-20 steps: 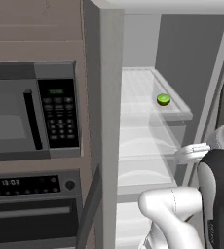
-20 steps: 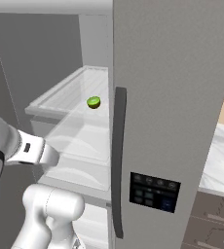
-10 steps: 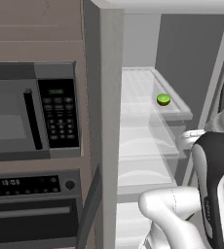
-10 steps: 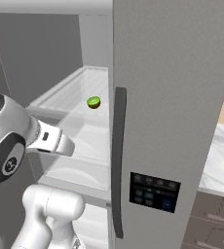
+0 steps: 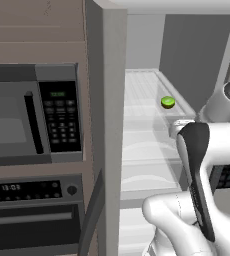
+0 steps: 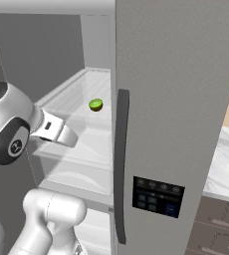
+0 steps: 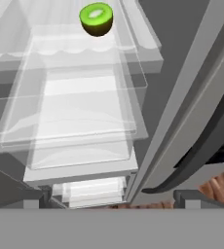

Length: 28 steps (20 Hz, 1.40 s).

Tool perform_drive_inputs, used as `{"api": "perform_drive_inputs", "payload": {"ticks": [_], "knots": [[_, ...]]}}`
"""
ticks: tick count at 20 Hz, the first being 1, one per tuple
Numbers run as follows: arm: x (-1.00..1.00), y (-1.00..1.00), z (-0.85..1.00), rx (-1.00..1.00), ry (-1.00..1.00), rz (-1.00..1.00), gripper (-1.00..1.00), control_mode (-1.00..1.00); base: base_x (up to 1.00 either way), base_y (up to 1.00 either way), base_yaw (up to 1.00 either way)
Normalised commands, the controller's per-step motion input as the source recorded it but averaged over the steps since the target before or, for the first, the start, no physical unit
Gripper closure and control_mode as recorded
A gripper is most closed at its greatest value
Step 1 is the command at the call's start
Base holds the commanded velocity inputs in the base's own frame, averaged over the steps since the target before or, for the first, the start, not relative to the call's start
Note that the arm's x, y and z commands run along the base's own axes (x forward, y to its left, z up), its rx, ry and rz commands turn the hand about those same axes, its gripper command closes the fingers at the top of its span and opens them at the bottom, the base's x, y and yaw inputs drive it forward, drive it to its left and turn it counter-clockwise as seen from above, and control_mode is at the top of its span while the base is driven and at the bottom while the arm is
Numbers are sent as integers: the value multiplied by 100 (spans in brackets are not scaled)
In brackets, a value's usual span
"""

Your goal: Pick the kiwi and orange from the fridge and place them inside the tupperware on the counter.

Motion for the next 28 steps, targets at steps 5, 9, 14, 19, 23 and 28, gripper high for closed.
{"api": "perform_drive_inputs", "payload": {"ticks": [5, 9, 14, 19, 23, 28], "knots": [[28, 7, 0, 3, 0, -15, -100, -100, 0, 0, 0], [39, 0, 0, 5, 0, -10, -100, -100, 0, 0, 0], [41, 0, 0, 6, 0, -5, -100, -100, 0, 0, 0], [46, -1, 0, 6, 0, 0, -100, -100, 0, 0, 0], [43, -9, 0, 1, 0, 0, -100, -100, 0, 0, 0], [39, -17, 0, 0, -1, 0, -100, -100, 0, 0, 0]]}}
